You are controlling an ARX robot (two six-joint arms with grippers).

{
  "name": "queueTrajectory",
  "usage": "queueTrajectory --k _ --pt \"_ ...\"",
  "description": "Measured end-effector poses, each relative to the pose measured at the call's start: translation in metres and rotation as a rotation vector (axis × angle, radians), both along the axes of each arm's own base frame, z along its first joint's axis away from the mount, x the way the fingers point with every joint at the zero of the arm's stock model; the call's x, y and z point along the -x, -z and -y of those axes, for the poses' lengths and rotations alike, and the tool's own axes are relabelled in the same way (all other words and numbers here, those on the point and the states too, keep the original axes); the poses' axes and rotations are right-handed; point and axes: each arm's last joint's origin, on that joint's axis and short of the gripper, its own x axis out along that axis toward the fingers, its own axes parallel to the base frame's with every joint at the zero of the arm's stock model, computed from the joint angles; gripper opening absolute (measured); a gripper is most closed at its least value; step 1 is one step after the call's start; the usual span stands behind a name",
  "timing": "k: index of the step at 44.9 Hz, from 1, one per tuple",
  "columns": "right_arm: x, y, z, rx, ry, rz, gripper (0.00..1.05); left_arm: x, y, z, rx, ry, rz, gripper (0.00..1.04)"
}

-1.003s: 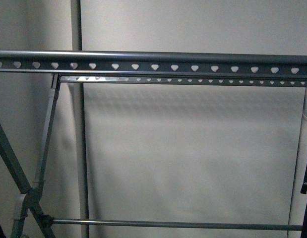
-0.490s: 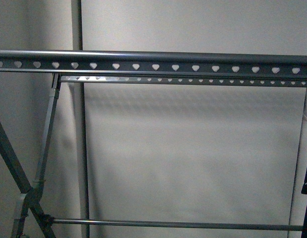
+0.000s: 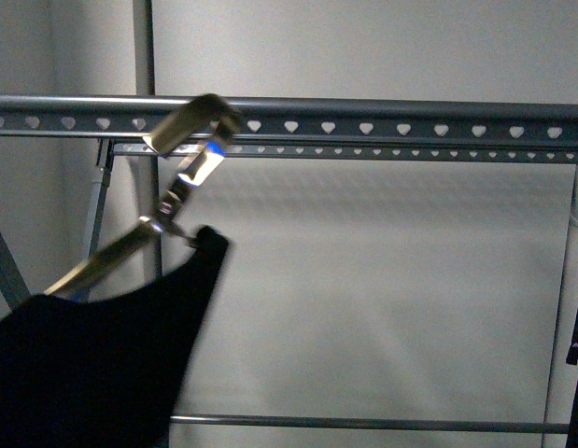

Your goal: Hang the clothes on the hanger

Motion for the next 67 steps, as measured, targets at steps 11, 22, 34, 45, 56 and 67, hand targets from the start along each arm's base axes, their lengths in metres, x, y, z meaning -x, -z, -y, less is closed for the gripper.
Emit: queueTrajectory --k 11,22,34,45,56,67 --pt "0.0 0.0 0.0 0.0 0.0 0.0 0.97 -0.038 -0.006 -0.007 -0.358 0.347 0.337 0.04" --pt "0.0 0.0 0.0 0.0 0.0 0.0 0.97 -0.104 -0.011 0.004 -0.673 0.512 0.766 0.04" --pt "0.0 0.0 0.0 0.0 0.0 0.0 0.97 -0.133 -0.026 0.044 -0.777 0.569 1.034 0.04" --pt "0.0 0.0 0.0 0.0 0.0 0.0 0.97 -0.133 -0.027 0.045 -0.778 0.571 1.038 0.04" --pt "0.0 0.0 0.0 0.0 0.0 0.0 0.97 -0.133 -0.026 0.044 -0.782 0.569 1.035 0.04" --pt "-0.002 -0.001 0.002 -0.067 -0.195 -0.18 0.97 -0.134 -0.026 0.044 -0.788 0.567 1.032 0.04"
